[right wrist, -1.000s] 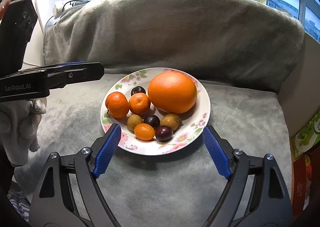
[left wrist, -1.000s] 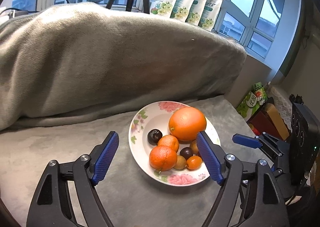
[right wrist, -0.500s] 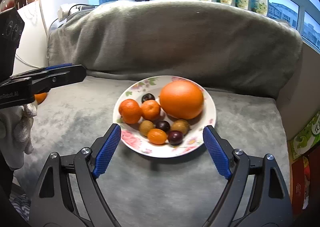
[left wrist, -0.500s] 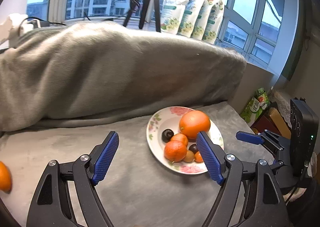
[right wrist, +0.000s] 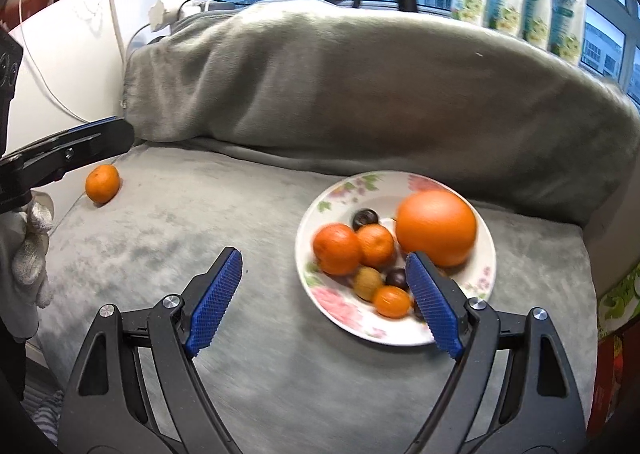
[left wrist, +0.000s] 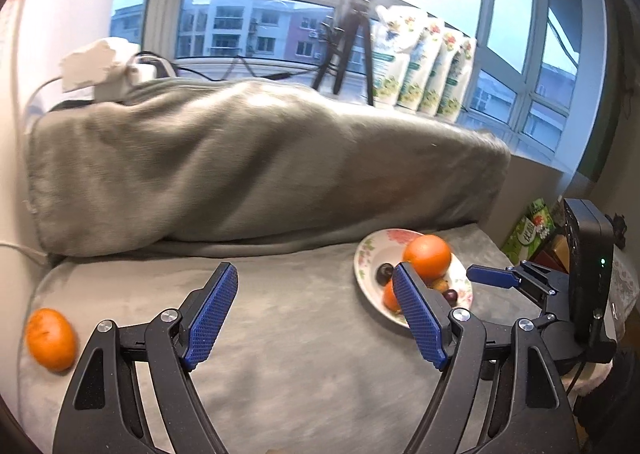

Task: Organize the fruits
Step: 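Move both open grippers away from the plate toward the loose orange by the wall, then close the left gripper on the orange while the right gripper clamps its other side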

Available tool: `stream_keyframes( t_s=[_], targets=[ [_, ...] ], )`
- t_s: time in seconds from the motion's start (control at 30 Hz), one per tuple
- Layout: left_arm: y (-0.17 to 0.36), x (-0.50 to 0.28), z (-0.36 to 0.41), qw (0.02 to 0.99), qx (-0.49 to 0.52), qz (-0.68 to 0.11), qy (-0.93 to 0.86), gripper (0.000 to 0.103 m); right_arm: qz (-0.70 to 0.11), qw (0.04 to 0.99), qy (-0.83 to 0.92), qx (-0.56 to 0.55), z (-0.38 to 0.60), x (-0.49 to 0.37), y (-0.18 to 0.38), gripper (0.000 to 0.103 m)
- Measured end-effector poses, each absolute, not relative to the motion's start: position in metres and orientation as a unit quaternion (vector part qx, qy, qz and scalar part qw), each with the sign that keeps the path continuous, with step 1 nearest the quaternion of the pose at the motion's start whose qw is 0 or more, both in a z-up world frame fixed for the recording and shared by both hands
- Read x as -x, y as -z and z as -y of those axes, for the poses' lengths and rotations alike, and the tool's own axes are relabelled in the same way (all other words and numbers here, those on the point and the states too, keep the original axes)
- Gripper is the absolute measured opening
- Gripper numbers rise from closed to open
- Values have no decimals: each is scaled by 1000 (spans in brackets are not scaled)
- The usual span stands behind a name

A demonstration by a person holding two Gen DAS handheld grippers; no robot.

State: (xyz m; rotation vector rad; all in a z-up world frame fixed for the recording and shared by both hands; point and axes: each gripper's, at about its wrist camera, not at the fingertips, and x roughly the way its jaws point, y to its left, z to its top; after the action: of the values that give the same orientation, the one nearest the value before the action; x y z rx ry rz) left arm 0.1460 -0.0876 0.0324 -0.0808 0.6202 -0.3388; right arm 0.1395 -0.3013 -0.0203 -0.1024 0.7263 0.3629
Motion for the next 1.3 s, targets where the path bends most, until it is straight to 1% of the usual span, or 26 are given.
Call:
stream_keyframes(
  t_s=[0.27, 0.5, 1.0, 1.07, 1.3],
  targets=[
    [-28, -133, 44, 945, 57, -296, 129, 80, -350, 909, -217, 61, 256, -152, 11, 86],
    [-15, -118, -5, 947, 78, -299, 90, 80, -348, 898, -258, 77, 209, -164, 8, 86],
    [35, -96, -104, 935, 124, -333, -12, 79, -363, 855, -357, 98, 96, -182, 20, 86],
    [40, -95, -112, 933, 129, -335, -20, 77, -367, 848, -368, 101, 81, -185, 24, 86],
    [56, -100, -130, 927, 136, -348, -37, 77, -391, 823, -403, 86, 36, -199, 36, 86]
  ],
)
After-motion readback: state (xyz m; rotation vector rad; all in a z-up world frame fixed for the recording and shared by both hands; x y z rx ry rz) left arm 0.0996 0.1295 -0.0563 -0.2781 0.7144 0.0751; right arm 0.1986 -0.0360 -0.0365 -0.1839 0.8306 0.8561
